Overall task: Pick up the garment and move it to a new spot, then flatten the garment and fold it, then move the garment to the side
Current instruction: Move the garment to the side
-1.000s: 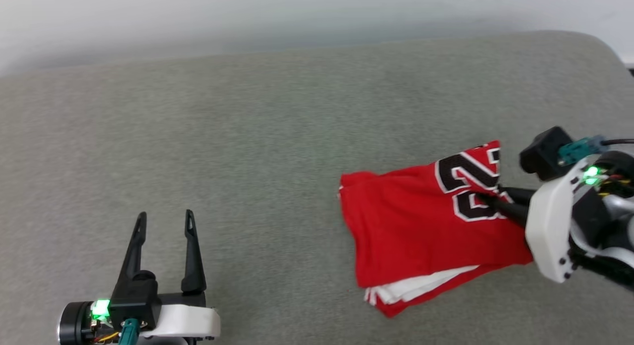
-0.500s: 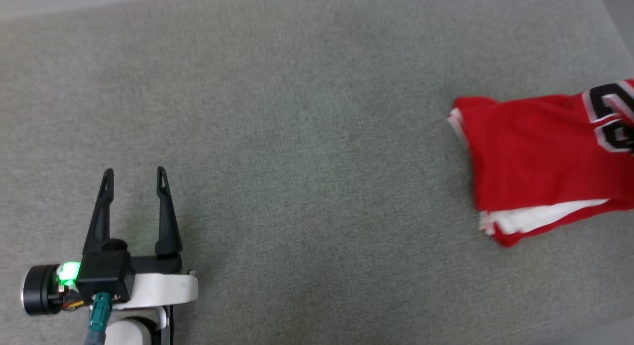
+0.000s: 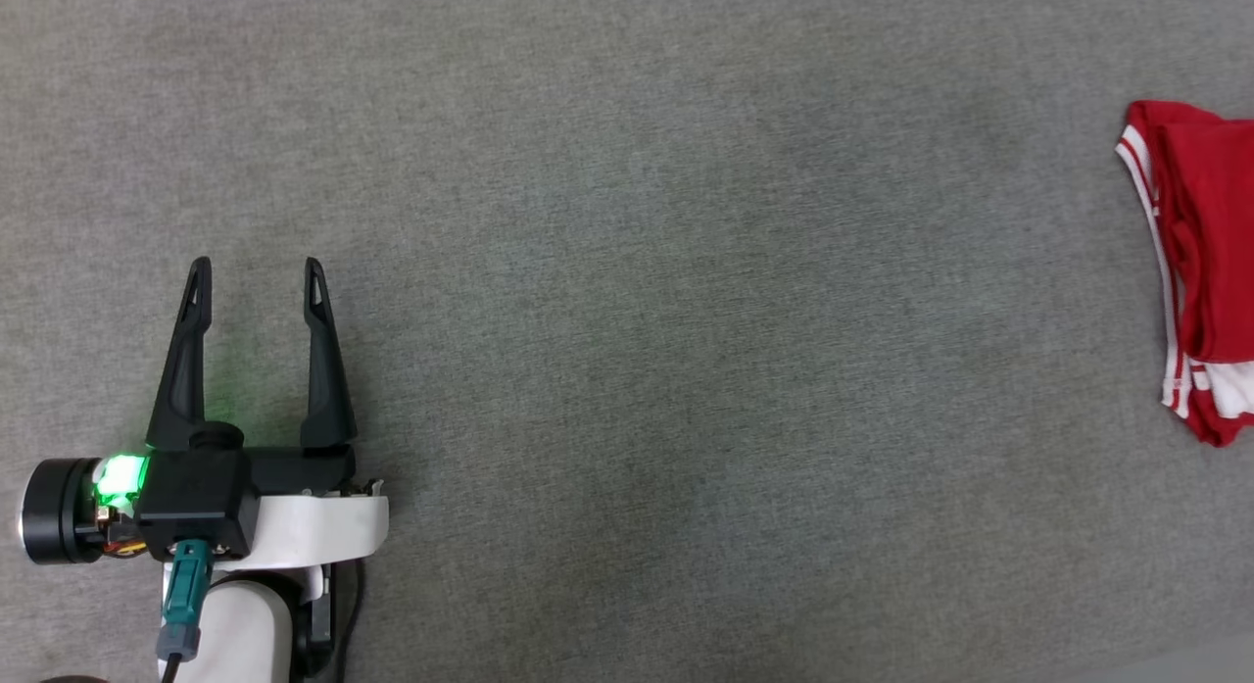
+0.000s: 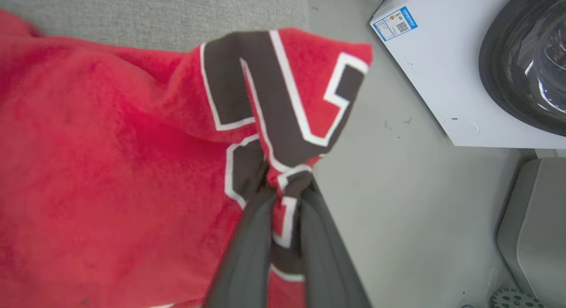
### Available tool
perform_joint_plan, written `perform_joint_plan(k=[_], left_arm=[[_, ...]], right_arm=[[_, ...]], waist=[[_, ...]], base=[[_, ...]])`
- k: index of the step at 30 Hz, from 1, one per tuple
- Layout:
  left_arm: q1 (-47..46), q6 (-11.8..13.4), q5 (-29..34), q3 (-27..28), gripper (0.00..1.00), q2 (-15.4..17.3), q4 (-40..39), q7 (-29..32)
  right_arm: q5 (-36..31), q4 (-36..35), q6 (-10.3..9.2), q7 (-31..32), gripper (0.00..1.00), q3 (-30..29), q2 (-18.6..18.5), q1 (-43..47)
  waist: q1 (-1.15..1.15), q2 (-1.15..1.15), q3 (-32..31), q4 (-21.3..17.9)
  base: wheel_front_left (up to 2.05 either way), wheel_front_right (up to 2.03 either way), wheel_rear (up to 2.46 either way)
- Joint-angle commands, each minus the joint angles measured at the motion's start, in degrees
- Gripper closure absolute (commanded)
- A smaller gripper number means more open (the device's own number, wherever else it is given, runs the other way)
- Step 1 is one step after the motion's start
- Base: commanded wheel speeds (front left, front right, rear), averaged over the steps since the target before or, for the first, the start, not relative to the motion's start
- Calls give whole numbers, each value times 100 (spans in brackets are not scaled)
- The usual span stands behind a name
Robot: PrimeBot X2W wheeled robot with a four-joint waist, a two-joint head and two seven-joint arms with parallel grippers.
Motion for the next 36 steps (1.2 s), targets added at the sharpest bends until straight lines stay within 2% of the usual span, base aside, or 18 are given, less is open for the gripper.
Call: perform_joint_plan(k=[1,2,3,4,9,14,19,23,28,32,36], left_arm=[[-56,24,-8,-8,0,38,-10,-13],[-60,39,-15,-15,0,38,5,-13],[-52,49,-24,-20,0,35,16,-13],[-32,67,-33,-22,0,27,26,-13],[123,111,-68,-61,0,-37,97,-13],[280,162,-132,-70,0,-128,157,-13],[483,167,-177,-115,0,-205,250,-13],[649,171,-187,-156,0,-285,318,-12],[816,168,-212,-211,0,-345,409,-13],[961,134,-229,-240,0,-382,487,-13],[1083,102,-234,-255,0,-407,558,-13]], right_arm=[[-214,121,-9,-144,100,-87,107,-138],[-319,223,-9,-193,100,-120,190,-140],[-415,321,-9,-202,71,-154,293,-141],[-504,388,-9,-264,0,-206,374,-171],[-1184,511,-9,-730,0,-384,511,-283],[-1932,260,-9,-1732,0,-764,713,-426],[-2465,-210,-9,-2974,0,-1314,1280,-367],[-2802,-622,-9,-3705,0,-1354,1840,-142],[-2661,-1192,-10,-4116,0,-1108,2424,334],[-2545,-1641,-9,-4200,0,-990,2949,912],[-2427,-1993,-9,-4217,0,-891,3321,1548]], waist=[[-1,0,56,47],[-1,0,44,58],[-1,0,13,65],[-1,0,-36,70],[-1,0,-434,122],[-1,0,-891,229],[-1,0,-1330,376],[-1,0,-1631,536],[-1,0,-1972,730],[-1,0,-2224,851],[-1,0,-2434,946]], base=[[0,0,0],[0,0,0],[0,0,0],[0,0,0],[0,0,0],[0,0,0],[0,0,0],[0,0,0],[0,0,0],[0,0,0],[0,0,0]])
